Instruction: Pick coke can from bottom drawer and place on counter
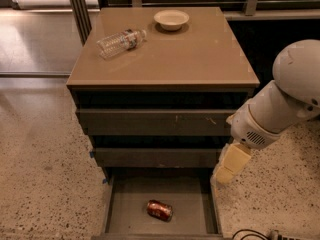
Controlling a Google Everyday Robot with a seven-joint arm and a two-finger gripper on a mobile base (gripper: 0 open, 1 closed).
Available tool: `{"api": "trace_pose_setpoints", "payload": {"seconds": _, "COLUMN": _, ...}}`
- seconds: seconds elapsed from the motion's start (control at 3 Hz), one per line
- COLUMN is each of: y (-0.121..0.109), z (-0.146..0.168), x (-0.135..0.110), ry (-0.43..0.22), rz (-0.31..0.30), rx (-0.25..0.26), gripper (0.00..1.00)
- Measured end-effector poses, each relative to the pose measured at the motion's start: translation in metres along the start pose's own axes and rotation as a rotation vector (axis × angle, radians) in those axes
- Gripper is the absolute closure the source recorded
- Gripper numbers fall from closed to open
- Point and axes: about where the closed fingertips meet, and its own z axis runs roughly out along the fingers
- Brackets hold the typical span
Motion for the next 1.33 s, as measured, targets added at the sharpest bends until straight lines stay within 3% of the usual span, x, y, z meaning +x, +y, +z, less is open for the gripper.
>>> {"api": "trace_pose_setpoints", "payload": {"seconds": 0.33, "y": 0.000, "z": 0.000, "x": 0.000, "ry": 0.000, "rz": 0.000, "rx": 0.000, "gripper": 0.00}}
{"api": "trace_pose_setpoints", "payload": {"seconds": 0.67, "y": 0.000, "z": 0.025, "x": 0.018, "ry": -0.009, "rz": 0.060, "rx": -0.037, "gripper": 0.00}}
{"api": "trace_pose_setpoints", "payload": {"seconds": 1.33, "y": -0.009, "z": 0.116, "x": 0.074, "ry": -0.011, "rz": 0.203, "rx": -0.125, "gripper": 0.00}}
